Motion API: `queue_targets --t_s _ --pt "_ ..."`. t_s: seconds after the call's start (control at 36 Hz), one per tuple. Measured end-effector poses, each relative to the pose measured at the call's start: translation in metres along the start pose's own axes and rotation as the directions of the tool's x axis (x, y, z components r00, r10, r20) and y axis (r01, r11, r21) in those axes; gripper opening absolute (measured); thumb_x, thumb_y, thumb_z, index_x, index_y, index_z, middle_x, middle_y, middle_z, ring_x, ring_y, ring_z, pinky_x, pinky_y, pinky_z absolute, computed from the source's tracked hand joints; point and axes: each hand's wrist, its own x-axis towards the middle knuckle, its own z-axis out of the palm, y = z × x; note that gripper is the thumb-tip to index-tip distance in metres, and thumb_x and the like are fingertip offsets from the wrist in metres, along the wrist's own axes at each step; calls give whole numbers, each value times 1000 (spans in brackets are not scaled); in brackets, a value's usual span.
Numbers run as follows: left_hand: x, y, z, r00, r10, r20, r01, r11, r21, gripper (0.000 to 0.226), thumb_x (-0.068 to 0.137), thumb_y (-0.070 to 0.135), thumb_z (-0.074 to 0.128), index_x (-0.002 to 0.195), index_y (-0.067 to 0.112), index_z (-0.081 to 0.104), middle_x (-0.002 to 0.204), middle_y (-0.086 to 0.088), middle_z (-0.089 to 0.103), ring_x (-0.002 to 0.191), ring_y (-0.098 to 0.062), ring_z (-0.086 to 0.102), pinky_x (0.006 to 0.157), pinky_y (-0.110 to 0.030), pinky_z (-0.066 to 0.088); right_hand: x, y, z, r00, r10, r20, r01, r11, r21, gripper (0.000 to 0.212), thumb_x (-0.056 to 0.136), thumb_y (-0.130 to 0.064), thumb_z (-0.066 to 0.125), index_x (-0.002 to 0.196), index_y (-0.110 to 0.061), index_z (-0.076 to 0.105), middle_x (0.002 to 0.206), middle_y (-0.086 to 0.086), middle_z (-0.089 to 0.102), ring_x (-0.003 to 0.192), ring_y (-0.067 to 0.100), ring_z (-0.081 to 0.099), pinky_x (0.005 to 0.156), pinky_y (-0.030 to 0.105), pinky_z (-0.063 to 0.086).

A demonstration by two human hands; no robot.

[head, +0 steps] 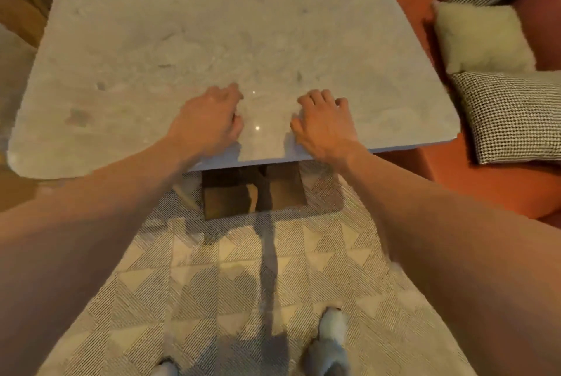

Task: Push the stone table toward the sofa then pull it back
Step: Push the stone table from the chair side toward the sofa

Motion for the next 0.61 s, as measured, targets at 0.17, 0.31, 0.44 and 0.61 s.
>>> queue_targets --t_s 0.17,0.31,0.44,0.61 --pt "68 123 50 990 -75 118 83 994 -65 55 101 28 43 150 5 38 164 -20 23 143 -37 34 115 -47 31 -6 142 18 1000 5 -4 -5 1000 19 46 103 -38 34 137 -12 53 144 11 50 131 30 45 108 50 33" --pt "113 205 89 964 -97 248 107 994 -24 68 98 38 42 157 11 22 168 -17 6 153 -37 12 120 -57 17 -16 232 37 991 -64 116 55 995 81 45 104 -39 35 147 -23 40 152 7 38 137 31 37 106 52 35" --pt "140 246 110 935 -131 330 122 991 48 66 101 46 34 159 21 15 169 -4 -1 155 -30 2 115 -70 13 -7 266 37 973 -203 112 196 978 68 44 106 -40 33 147 -25 41 153 5 37 137 30 37 108 49 32" --pt "170 288 128 965 -93 246 83 995 50 60 106 46 18 160 21 13 169 -4 4 156 -27 4 116 -69 8 1 313 48 998 -10 59 1 989 150 47 105 -43 32 146 -22 39 157 5 32 144 27 28 111 52 28"
